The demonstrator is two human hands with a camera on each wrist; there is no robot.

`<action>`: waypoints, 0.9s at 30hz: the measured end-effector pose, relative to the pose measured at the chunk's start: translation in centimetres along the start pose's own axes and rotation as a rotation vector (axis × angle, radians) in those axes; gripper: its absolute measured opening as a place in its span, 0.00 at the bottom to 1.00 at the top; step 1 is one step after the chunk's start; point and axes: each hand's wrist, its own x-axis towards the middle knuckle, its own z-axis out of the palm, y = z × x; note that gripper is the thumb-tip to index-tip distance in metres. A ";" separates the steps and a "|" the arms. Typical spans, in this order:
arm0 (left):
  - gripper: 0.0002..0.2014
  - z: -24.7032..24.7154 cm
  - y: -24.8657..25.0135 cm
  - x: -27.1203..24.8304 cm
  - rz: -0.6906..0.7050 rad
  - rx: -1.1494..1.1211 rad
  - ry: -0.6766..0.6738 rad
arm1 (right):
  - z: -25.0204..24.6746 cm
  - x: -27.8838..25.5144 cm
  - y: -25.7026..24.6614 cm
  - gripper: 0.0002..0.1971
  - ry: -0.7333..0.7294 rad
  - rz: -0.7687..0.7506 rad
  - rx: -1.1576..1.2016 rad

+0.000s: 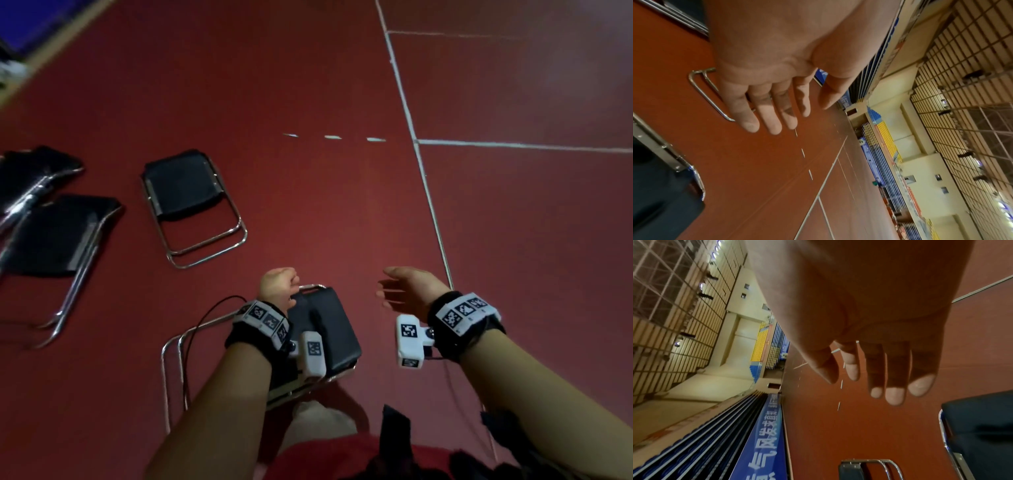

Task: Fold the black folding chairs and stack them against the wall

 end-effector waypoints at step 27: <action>0.12 13.1 -13.3 4.9 -0.390 -0.673 0.754 | 2.1 29.2 -2.2 0.05 -0.518 0.344 -0.842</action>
